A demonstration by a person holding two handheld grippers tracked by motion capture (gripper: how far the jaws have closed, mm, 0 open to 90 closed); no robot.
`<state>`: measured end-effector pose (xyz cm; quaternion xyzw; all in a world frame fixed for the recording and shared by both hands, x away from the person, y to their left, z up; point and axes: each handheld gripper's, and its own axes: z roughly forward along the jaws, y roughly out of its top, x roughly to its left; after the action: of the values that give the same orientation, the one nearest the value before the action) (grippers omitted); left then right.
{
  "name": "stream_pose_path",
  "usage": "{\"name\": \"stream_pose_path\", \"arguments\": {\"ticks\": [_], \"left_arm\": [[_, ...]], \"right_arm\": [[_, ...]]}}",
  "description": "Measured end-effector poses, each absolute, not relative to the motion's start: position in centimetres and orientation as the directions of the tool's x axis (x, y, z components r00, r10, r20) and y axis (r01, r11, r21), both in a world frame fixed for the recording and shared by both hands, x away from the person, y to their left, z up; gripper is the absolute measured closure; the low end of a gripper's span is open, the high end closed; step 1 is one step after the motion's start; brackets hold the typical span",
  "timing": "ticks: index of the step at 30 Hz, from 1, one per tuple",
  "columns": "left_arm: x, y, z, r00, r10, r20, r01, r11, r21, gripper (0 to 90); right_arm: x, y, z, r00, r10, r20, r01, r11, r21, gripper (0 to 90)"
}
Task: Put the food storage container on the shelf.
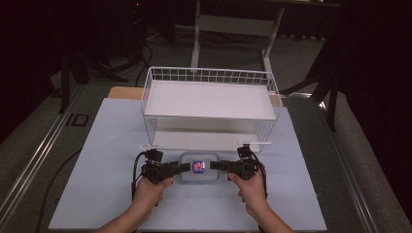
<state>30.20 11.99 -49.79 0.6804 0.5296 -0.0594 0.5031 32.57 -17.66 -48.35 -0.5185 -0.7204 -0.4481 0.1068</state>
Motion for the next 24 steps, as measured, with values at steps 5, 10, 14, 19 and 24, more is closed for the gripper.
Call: {"name": "stream_pose_path", "arguments": {"ticks": [5, 10, 14, 19, 24], "left_arm": [[32.2, 11.6, -49.4, 0.448, 0.672, -0.59, 0.769, 0.049, 0.638, 46.4], [34.0, 11.0, -49.7, 0.476, 0.693, -0.541, 0.728, 0.034, 0.685, 46.1], [35.1, 10.8, -50.1, 0.477, 0.696, -0.536, 0.701, 0.066, 0.71, 45.8], [36.4, 10.7, -50.8, 0.477, 0.702, -0.529, 0.693, 0.07, 0.718, 45.5], [37.4, 10.8, -51.9, 0.496, 0.694, -0.522, 0.675, 0.07, 0.734, 44.7]], "right_arm": [[34.1, -17.9, -48.2, -0.437, 0.66, 0.612, 0.828, 0.03, 0.559, 48.8], [35.5, -18.3, -48.9, -0.439, 0.656, 0.614, 0.821, 0.015, 0.571, 48.8], [36.7, -18.5, -49.6, -0.441, 0.65, 0.618, 0.804, -0.019, 0.594, 48.7], [37.8, -18.5, -49.9, -0.443, 0.658, 0.608, 0.796, -0.024, 0.605, 48.7], [38.6, -18.1, -50.5, -0.462, 0.683, 0.566, 0.767, -0.013, 0.641, 48.7]]}}
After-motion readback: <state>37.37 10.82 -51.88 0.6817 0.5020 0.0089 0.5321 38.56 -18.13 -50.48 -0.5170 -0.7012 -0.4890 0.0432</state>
